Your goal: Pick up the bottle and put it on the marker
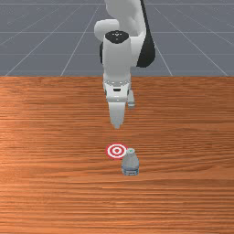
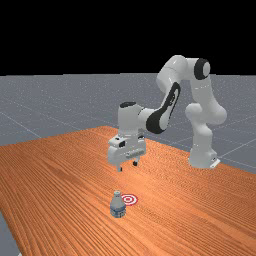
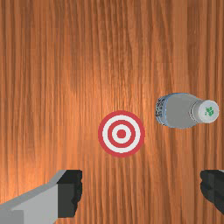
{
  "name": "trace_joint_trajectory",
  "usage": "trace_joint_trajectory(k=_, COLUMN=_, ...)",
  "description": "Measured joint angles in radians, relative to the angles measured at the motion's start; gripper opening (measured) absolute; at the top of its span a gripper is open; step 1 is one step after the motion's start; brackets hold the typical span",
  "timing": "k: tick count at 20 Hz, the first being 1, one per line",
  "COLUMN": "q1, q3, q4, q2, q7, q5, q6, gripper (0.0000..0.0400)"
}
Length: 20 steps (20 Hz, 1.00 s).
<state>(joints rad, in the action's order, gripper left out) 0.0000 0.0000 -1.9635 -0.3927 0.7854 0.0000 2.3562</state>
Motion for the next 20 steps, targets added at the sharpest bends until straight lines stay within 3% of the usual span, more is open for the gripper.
trace_joint_trajectory(k=1, q1=0.0, q3=0.0, q4=0.0, q2=0.002, q7=0.0, q5=0.0, q6=-0.004, gripper=0.0243)
trace_joint_trajectory(k=2, q1=0.0, q3=0.0, q4=0.001, q2=0.006, q7=0.0, q5=0.0, q6=-0.009, gripper=0.0148)
trace_joint_trajectory(k=3, q1=0.0, q3=0.0, q4=0.002, q2=0.008, q7=0.0, q5=0.0, q6=-0.012, gripper=0.009)
trace_joint_trajectory(k=5, q1=0.01, q3=0.003, q4=0.003, q2=0.01, q7=-0.016, q5=-0.002, q6=-0.015, gripper=0.0033)
trace_joint_trajectory(k=6, q1=0.011, q3=0.004, q4=0.003, q2=0.011, q7=-0.016, q5=-0.002, q6=-0.014, gripper=0.0177)
trace_joint_trajectory(k=7, q1=0.011, q3=0.004, q4=0.001, q2=0.012, q7=-0.016, q5=-0.002, q6=-0.011, gripper=0.0265)
trace_joint_trajectory(k=9, q1=0.011, q3=0.004, q4=-0.002, q2=0.014, q7=-0.016, q5=-0.002, q6=-0.007, gripper=0.035)
trace_joint_trajectory(k=12, q1=0.009, q3=0.006, q4=0.003, q2=0.014, q7=-0.011, q5=0.003, q6=-0.017, gripper=0.0389)
trace_joint_trajectory(k=17, q1=0.022, q3=-0.006, q4=0.005, q2=0.016, q7=-0.039, q5=-0.028, q6=-0.021, gripper=0.0399)
trace_joint_trajectory(k=20, q1=0.016, q3=0.0, q4=0.004, q2=0.018, q7=-0.025, q5=-0.012, q6=-0.021, gripper=0.04)
